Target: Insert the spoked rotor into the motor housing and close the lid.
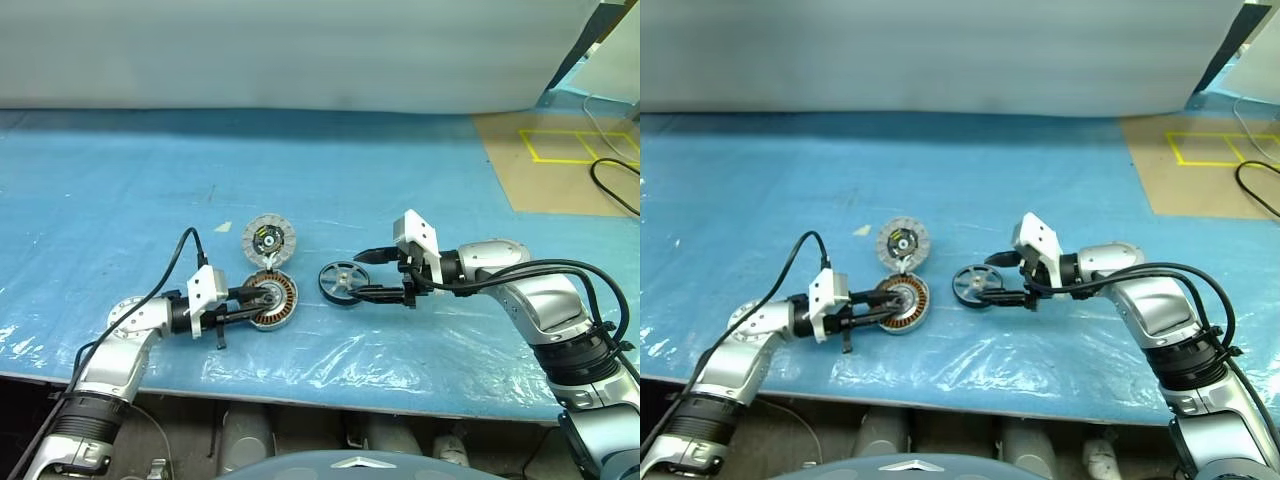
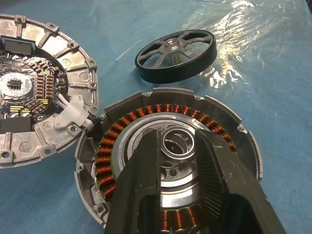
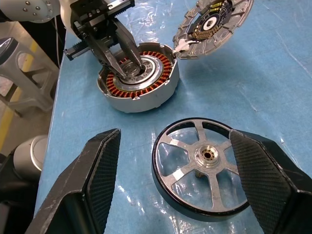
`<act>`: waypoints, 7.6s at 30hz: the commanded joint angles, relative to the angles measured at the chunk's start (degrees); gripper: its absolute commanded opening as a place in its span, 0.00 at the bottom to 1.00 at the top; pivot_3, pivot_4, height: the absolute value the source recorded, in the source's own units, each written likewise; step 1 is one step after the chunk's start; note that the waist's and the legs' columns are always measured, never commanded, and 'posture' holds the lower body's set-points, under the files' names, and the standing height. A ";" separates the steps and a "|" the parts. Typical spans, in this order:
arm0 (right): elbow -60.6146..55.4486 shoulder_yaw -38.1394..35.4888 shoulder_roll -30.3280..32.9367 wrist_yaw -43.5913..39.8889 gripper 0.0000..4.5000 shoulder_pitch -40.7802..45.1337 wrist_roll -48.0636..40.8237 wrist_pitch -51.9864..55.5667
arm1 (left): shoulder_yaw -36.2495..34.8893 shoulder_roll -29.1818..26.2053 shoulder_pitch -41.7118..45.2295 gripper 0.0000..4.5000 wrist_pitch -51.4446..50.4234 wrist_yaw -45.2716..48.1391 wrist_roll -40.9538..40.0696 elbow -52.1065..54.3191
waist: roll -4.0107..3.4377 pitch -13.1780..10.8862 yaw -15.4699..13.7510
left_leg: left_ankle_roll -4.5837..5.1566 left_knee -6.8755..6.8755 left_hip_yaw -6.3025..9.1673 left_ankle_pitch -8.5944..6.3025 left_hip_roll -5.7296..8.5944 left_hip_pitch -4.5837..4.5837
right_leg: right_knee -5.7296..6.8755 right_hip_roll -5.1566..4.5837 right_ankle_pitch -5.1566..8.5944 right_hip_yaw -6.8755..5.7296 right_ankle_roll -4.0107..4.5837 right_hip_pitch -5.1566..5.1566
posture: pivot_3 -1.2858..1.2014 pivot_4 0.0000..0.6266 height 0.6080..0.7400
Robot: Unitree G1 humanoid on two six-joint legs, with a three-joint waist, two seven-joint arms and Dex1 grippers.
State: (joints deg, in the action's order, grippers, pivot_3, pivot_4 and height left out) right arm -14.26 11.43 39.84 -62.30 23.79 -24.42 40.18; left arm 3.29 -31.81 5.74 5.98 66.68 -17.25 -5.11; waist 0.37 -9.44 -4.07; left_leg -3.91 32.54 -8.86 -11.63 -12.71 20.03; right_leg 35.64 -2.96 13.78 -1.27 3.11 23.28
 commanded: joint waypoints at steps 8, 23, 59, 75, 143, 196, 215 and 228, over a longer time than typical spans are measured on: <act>-0.71 -0.61 0.15 0.08 0.83 -0.41 -0.05 -1.08 | 0.28 -0.74 0.02 0.15 -0.60 -0.18 0.03 1.30 | 0.00 0.00 0.00 | 0.00 0.01 0.00 0.00 0.00 0.01 | 0.01 0.00 0.00 0.00 0.00 0.00 | 0.52 0.24 1.00; -0.74 -0.46 -0.07 0.70 0.83 -0.28 0.21 -0.78 | 0.40 -0.37 0.98 0.15 -0.21 -2.20 1.92 0.69 | 0.00 0.00 0.00 | 0.00 0.03 0.01 0.00 0.00 0.01 | 0.02 0.00 0.00 0.00 0.00 0.00 | 0.52 0.24 1.00; 0.14 -0.04 -0.12 0.75 0.83 0.63 1.36 -0.80 | 0.48 -0.50 -0.15 0.15 -2.18 -3.54 0.65 3.46 | -0.02 0.01 0.01 | 0.00 0.10 0.03 0.00 0.00 0.01 | 0.05 0.00 0.00 0.00 0.00 -0.02 | 0.52 0.24 1.00; 0.33 0.11 -0.25 0.54 0.83 0.71 1.28 -0.67 | -2.28 -3.07 0.17 0.37 -5.20 -3.25 -1.55 4.99 | -0.05 0.03 0.03 | 0.00 0.11 0.03 0.00 0.00 0.00 | 0.06 0.00 0.00 0.00 0.00 -0.02 | 0.52 0.24 1.00; 29.82 18.38 -24.85 -3.35 0.00 19.75 23.18 -23.36 | -10.26 -2.69 -16.36 0.38 -10.68 -8.08 -8.61 18.28 | -0.03 0.03 1.57 | 0.01 0.13 0.02 -0.01 -0.09 0.04 | 0.08 0.04 0.00 -0.05 0.02 0.03 | 0.52 0.24 1.00; 27.94 14.94 -29.54 -8.39 0.00 21.82 18.62 -19.50 | -9.68 -1.00 -15.64 0.38 -8.96 -7.69 -8.02 15.83 | -0.03 0.03 1.58 | 0.02 0.13 0.02 -0.01 -0.10 0.03 | 0.09 0.04 0.00 -0.05 0.03 0.02 | 0.52 0.24 1.00; 36.62 22.92 -27.37 -9.92 0.00 19.96 27.25 -23.84 | -9.49 -0.83 -16.74 0.38 -8.46 -8.41 -6.88 16.43 | -0.02 0.03 1.49 | 0.02 0.15 0.02 -0.01 -0.08 -0.05 | 0.10 0.02 0.00 -0.05 0.03 -0.07 | 0.52 0.24 1.00; 27.82 14.54 -28.72 -7.77 0.00 20.09 19.60 -24.08 | -9.03 -0.92 -15.85 0.38 -8.55 -7.89 -7.03 16.18 | -0.02 0.03 1.61 | 0.04 0.14 0.02 -0.02 -0.10 -0.03 | 0.11 0.02 0.00 -0.05 0.03 -0.03 | 0.52 0.24 1.00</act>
State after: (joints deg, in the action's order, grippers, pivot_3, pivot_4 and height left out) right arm 15.10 26.16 11.55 -70.61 43.80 -4.48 17.56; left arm -5.75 -32.45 -9.94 -3.48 58.47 -23.79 9.76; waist 0.34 -9.41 -2.45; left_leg -3.87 32.68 -8.84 -11.65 -12.81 20.02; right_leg 35.74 -2.94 13.78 -1.32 3.14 23.25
